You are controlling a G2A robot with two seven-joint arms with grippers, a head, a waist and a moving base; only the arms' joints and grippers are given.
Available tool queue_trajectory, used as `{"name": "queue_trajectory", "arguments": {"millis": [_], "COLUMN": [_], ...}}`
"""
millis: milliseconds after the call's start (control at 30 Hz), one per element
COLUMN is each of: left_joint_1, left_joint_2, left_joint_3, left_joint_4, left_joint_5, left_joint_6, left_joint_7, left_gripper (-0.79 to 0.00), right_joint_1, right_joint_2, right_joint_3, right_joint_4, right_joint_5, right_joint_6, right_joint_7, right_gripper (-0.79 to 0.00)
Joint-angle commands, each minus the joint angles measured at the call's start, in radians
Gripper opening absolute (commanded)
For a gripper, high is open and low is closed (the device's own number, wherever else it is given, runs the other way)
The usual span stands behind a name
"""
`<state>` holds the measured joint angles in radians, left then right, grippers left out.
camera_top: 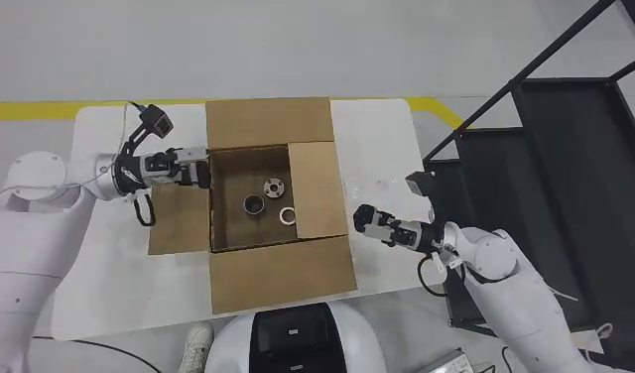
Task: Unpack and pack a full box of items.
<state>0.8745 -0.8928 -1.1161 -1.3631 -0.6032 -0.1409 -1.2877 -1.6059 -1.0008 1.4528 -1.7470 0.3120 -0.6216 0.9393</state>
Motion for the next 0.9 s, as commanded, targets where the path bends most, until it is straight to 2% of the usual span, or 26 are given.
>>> {"name": "queue_trajectory", "arguments": {"millis": [0,200,400,667,867], "left_joint_1": [-0.010,-0.076,-0.155,-0.265,-0.322], "left_joint_2": [-0.011,-0.069,-0.142,-0.236,-0.304], "left_joint_3": [0.044,0.223,0.358,0.475,0.541], "left_joint_4": [-0.034,-0.027,0.089,0.263,0.381], "left_joint_5": [0.037,0.135,0.150,0.148,0.156], "left_joint_6": [0.011,-0.010,-0.081,-0.110,-0.139], "left_joint_7": [0.036,0.147,0.268,0.348,0.386], "left_gripper": [0.000,0.000,0.000,0.000,0.000], "right_joint_1": [-0.012,-0.059,-0.097,-0.114,-0.123], "right_joint_2": [0.002,0.010,0.015,0.018,0.020], "right_joint_3": [0.016,0.077,0.124,0.139,0.147], "right_joint_4": [0.009,0.045,0.078,0.102,0.104], "right_joint_5": [0.013,0.061,0.102,0.137,0.176], "right_joint_6": [-0.009,-0.043,-0.073,-0.089,-0.103], "right_joint_7": [-0.001,-0.013,-0.015,0.001,0.027], "right_gripper": [0.000,0.000,0.000,0.000,0.000]}}
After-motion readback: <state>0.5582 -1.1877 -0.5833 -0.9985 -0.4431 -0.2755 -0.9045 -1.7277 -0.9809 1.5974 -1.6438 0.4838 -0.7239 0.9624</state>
